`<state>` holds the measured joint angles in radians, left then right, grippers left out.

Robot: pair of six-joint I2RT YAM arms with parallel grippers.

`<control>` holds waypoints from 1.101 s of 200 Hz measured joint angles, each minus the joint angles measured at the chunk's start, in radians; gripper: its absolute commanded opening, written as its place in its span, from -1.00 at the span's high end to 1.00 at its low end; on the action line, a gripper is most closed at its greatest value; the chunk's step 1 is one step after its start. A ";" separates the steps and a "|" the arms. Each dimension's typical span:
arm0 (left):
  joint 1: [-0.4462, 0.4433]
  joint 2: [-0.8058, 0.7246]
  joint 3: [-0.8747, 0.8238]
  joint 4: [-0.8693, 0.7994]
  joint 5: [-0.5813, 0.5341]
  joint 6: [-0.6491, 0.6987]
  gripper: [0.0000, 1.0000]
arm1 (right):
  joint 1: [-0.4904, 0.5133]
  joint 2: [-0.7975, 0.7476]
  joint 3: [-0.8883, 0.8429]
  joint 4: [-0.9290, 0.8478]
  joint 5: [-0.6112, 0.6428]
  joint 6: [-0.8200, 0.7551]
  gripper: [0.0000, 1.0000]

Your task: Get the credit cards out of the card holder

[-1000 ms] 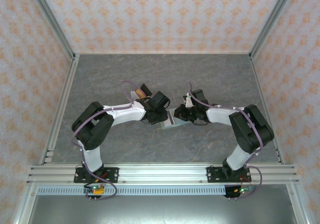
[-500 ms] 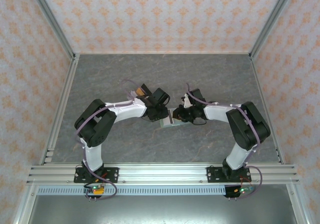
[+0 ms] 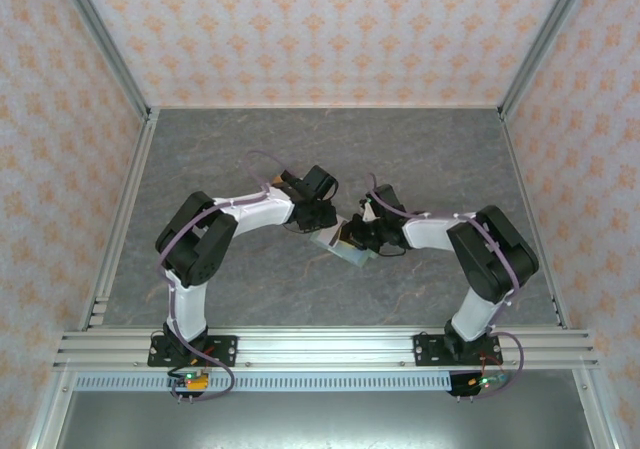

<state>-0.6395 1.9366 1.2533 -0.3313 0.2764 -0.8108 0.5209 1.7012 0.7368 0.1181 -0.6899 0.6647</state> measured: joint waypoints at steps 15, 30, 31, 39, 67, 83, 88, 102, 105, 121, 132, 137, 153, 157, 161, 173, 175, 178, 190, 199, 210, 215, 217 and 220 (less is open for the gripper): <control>-0.002 -0.018 -0.005 -0.017 -0.006 0.016 0.30 | -0.005 -0.007 -0.016 0.028 0.019 0.018 0.74; -0.002 -0.039 -0.014 -0.027 -0.019 0.033 0.21 | -0.010 -0.017 -0.032 0.052 0.037 0.037 0.70; -0.002 -0.039 -0.015 -0.027 -0.019 0.034 0.20 | -0.011 -0.018 -0.033 0.054 0.037 0.040 0.70; -0.002 -0.046 -0.021 -0.027 -0.020 0.035 0.18 | -0.015 -0.024 -0.040 0.063 0.047 0.047 0.68; -0.002 -0.047 -0.045 -0.024 -0.006 0.035 0.18 | -0.035 -0.038 -0.060 0.089 0.074 0.069 0.65; -0.004 -0.047 -0.050 -0.024 0.005 0.035 0.18 | -0.042 -0.039 -0.060 0.096 0.087 0.076 0.65; -0.007 -0.047 -0.050 -0.024 0.008 0.035 0.18 | -0.042 -0.039 -0.060 0.098 0.090 0.077 0.65; -0.014 -0.047 -0.050 -0.023 0.019 0.037 0.18 | -0.042 -0.039 -0.060 0.101 0.095 0.081 0.64; -0.016 -0.047 -0.050 -0.023 0.023 0.038 0.19 | -0.042 -0.039 -0.060 0.101 0.096 0.084 0.64; -0.022 -0.047 -0.050 -0.025 0.027 0.048 0.24 | -0.042 -0.043 -0.060 0.100 0.105 0.088 0.64; -0.026 -0.047 -0.043 -0.036 0.023 0.055 0.27 | -0.042 -0.052 -0.060 0.098 0.116 0.089 0.64; -0.028 -0.047 -0.040 -0.040 0.021 0.061 0.28 | -0.043 -0.059 -0.060 0.096 0.124 0.091 0.64; -0.028 -0.047 -0.023 -0.058 0.006 0.077 0.28 | -0.044 -0.099 -0.060 0.076 0.149 0.091 0.63; -0.028 -0.047 -0.016 -0.062 0.002 0.080 0.28 | -0.044 -0.111 -0.060 0.070 0.157 0.091 0.63; -0.028 -0.047 -0.008 -0.069 -0.001 0.087 0.28 | -0.044 -0.124 -0.060 0.062 0.166 0.091 0.63; -0.028 -0.047 0.022 -0.083 -0.009 0.103 0.28 | -0.044 -0.156 -0.060 0.047 0.183 0.090 0.63; -0.028 -0.047 0.026 -0.086 -0.011 0.106 0.28 | -0.044 -0.160 -0.059 0.044 0.187 0.089 0.63; -0.028 -0.047 0.037 -0.089 -0.013 0.108 0.28 | -0.044 -0.166 -0.058 0.039 0.192 0.089 0.63; -0.028 -0.041 0.081 -0.104 -0.021 0.122 0.26 | -0.044 -0.178 -0.055 0.022 0.205 0.087 0.62; -0.028 -0.024 0.118 -0.106 -0.023 0.135 0.25 | -0.044 -0.179 -0.052 0.007 0.214 0.087 0.61; -0.028 0.001 0.157 -0.107 -0.023 0.145 0.23 | -0.044 -0.179 -0.051 -0.010 0.224 0.092 0.59; -0.028 0.016 0.172 -0.107 -0.023 0.151 0.23 | -0.044 -0.179 -0.051 -0.018 0.228 0.095 0.58; -0.028 0.019 0.175 -0.107 -0.023 0.152 0.23 | -0.044 -0.179 -0.051 -0.021 0.230 0.095 0.58; -0.028 0.031 0.183 -0.107 -0.023 0.158 0.23 | -0.044 -0.179 -0.051 -0.025 0.232 0.099 0.57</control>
<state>-0.6678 1.9678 1.4361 -0.4385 0.2535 -0.6533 0.4767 1.5227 0.6857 0.0933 -0.4576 0.7639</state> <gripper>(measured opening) 0.382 0.204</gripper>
